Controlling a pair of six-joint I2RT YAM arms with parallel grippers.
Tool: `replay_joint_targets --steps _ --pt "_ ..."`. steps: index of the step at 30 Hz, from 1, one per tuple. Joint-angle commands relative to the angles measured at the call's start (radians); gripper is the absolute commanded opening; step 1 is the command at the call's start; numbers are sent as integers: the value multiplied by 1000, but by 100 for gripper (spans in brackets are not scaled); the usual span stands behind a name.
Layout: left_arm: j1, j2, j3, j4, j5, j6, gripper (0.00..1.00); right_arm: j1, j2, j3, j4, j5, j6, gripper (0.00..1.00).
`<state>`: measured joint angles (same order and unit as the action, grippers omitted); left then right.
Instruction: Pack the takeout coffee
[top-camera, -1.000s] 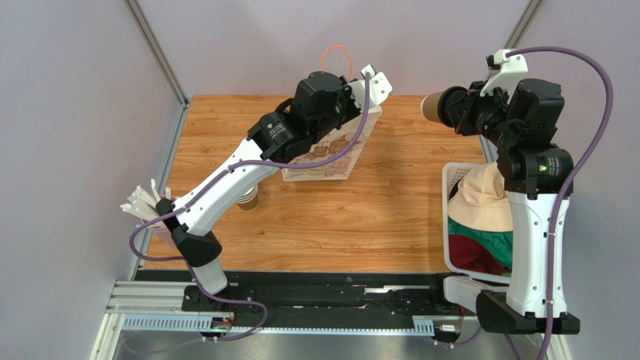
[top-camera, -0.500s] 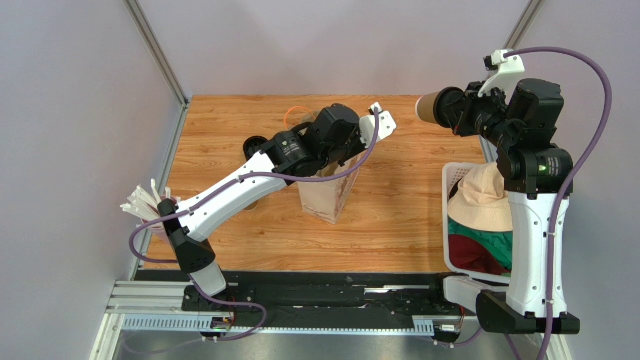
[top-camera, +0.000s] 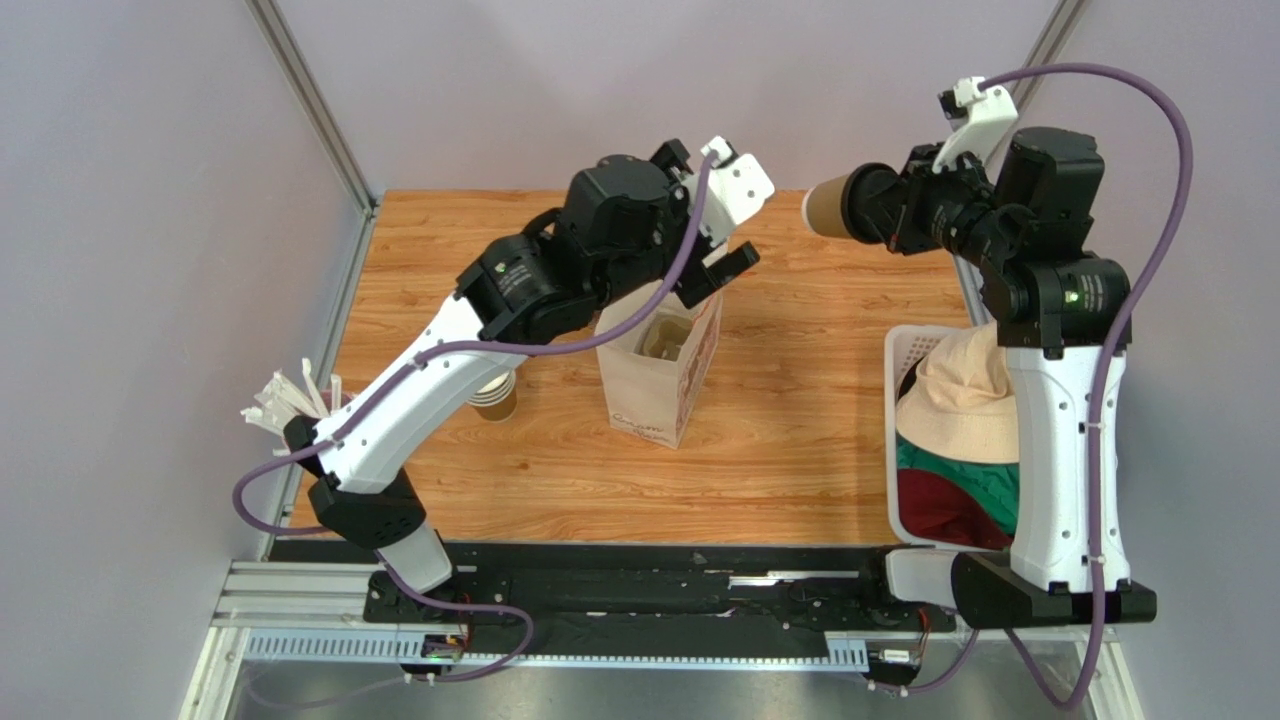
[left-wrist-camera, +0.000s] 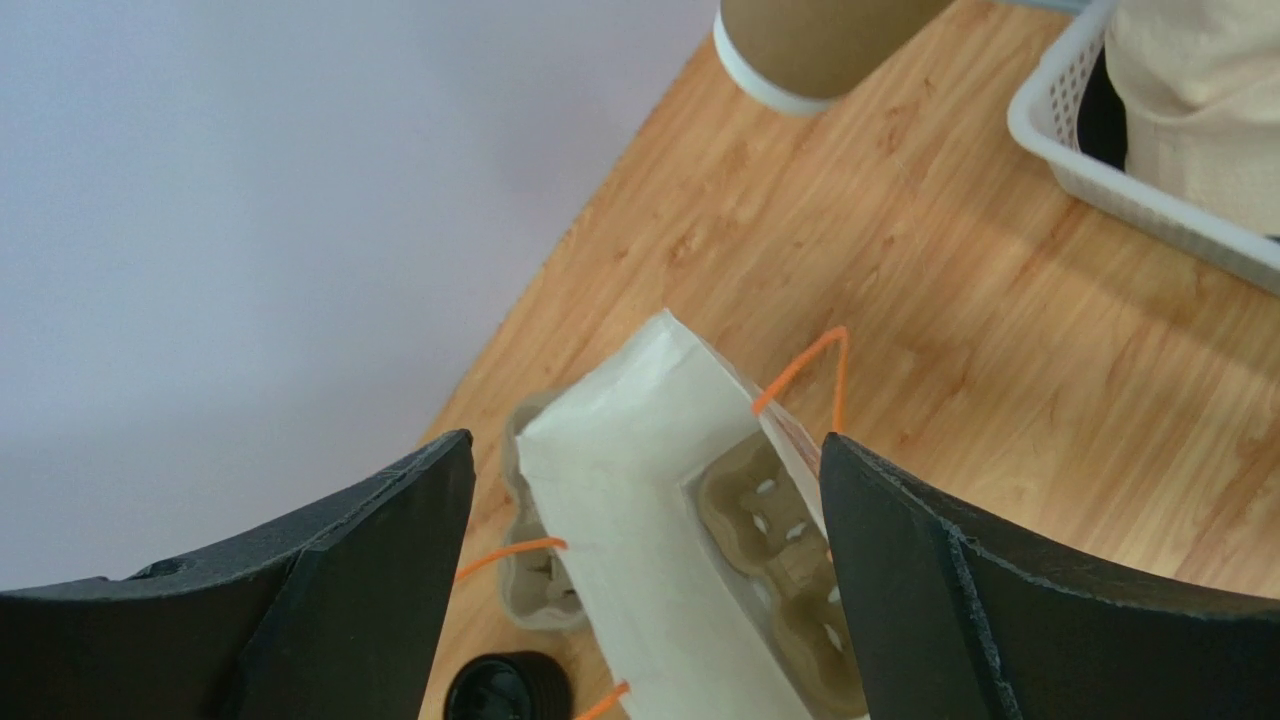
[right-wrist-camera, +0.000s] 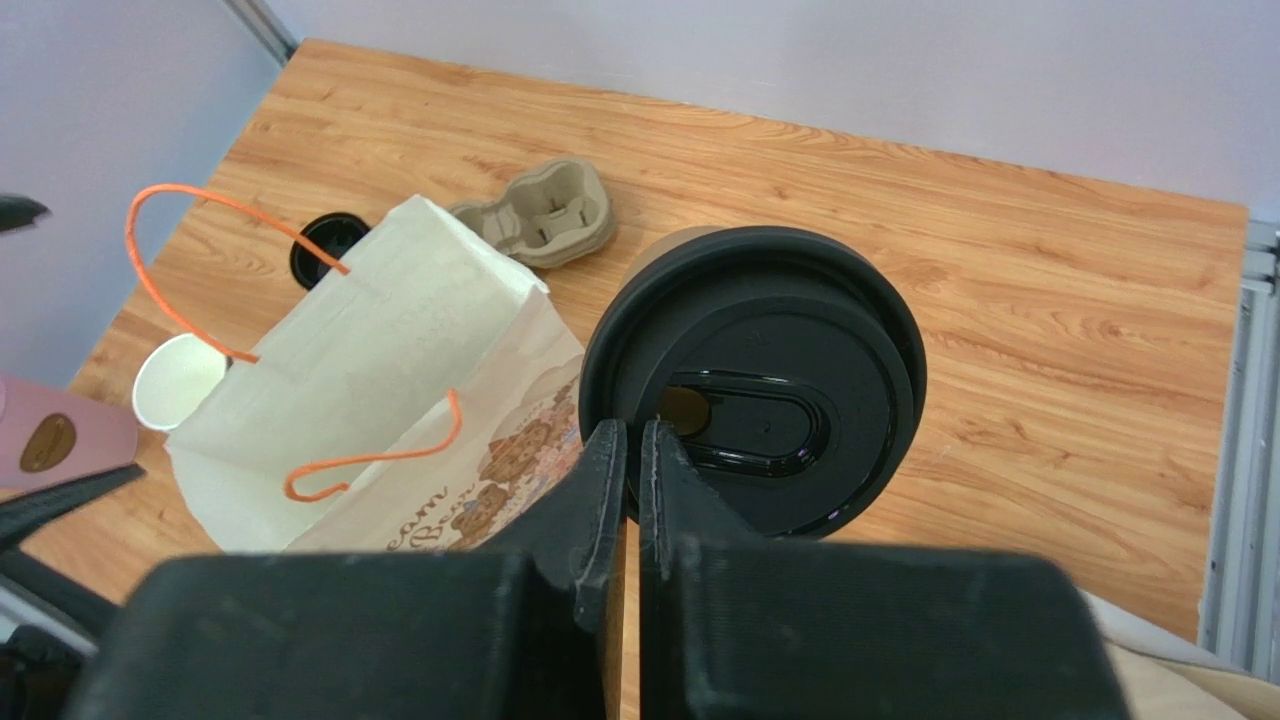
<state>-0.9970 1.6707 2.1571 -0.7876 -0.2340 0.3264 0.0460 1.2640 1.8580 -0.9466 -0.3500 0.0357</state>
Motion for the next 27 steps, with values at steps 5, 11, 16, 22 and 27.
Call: replay_joint_targets --steps 5,11,16,22,27 --pt "214 -120 -14 11 -27 -19 95 129 202 295 -40 -63 -60 0" --pt "381 -204 -230 59 107 -76 97 302 351 478 -173 -66 -151 0" --pt "466 -233 -341 99 286 -108 97 396 483 576 -247 -9 -244 0" --pt "508 -233 -379 123 393 -112 97 462 569 629 -320 23 -296 0" --pt "514 -224 -405 139 410 -102 95 522 580 587 -360 65 -347 0"
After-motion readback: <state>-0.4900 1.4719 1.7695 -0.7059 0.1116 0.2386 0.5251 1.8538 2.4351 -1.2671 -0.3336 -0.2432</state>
